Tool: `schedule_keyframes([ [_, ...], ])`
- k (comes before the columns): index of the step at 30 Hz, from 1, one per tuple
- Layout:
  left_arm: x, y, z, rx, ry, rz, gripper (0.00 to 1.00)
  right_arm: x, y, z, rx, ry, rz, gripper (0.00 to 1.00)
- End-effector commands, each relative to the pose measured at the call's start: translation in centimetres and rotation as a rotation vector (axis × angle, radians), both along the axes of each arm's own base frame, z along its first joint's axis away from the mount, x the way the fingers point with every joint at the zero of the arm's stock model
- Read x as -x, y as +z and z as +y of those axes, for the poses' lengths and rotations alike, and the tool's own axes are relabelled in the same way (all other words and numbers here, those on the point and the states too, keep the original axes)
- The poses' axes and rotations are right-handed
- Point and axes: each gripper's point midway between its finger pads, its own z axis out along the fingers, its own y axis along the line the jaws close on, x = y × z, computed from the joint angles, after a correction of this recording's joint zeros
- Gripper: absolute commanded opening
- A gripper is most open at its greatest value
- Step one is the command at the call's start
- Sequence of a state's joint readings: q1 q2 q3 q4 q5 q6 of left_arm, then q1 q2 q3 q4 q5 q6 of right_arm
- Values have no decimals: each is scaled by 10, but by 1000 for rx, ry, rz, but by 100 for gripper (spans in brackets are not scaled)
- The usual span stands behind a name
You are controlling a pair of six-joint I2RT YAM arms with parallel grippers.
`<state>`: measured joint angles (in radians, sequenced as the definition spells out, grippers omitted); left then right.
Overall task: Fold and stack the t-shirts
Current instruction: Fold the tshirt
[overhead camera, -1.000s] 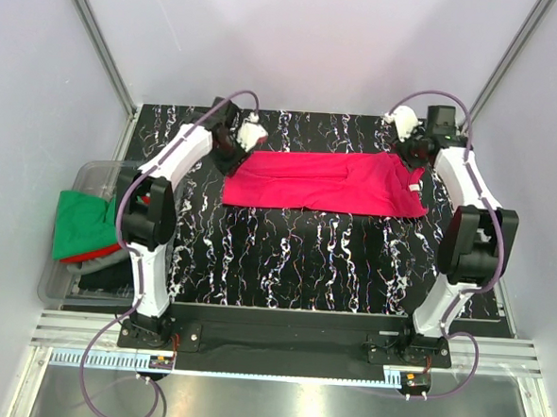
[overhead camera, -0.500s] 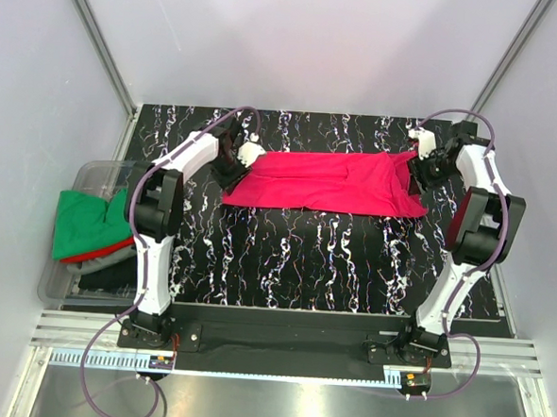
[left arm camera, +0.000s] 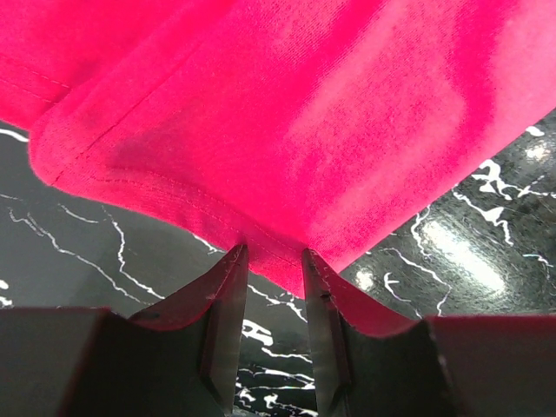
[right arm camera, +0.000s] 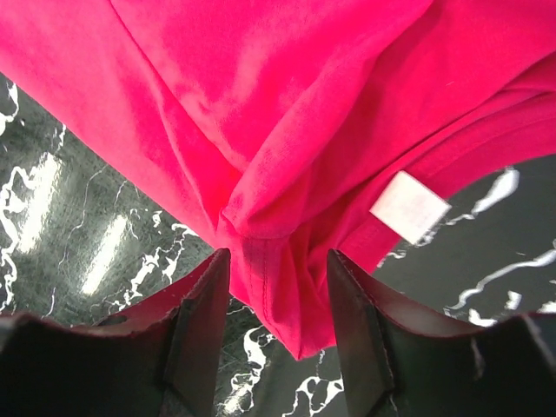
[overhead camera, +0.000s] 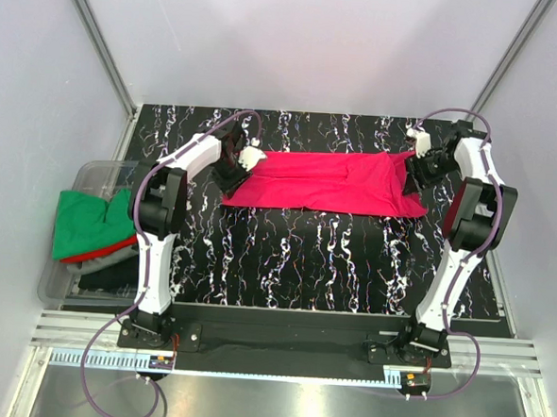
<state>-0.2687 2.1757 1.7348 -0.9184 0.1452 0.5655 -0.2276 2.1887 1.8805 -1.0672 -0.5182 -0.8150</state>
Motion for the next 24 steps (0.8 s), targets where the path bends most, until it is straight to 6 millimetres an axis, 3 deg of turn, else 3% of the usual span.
schedule_keyframes([
  [1,-16,10,0,-3,12,-56,36,10,2,2,-22,32,44,55],
  [7,-17,6,2,-13,11,-50,36,17,-9,-3,-8,40,76,49],
  [9,-17,6,2,-14,11,-52,36,19,-10,-4,-7,37,92,30],
  [13,-15,2,6,-35,9,-45,34,19,-8,-12,9,34,99,9],
  [19,-10,-6,18,-59,24,-22,33,17,1,-34,54,25,67,4],
  [24,-5,-4,18,-53,27,-18,32,18,2,-41,64,24,68,3],
])
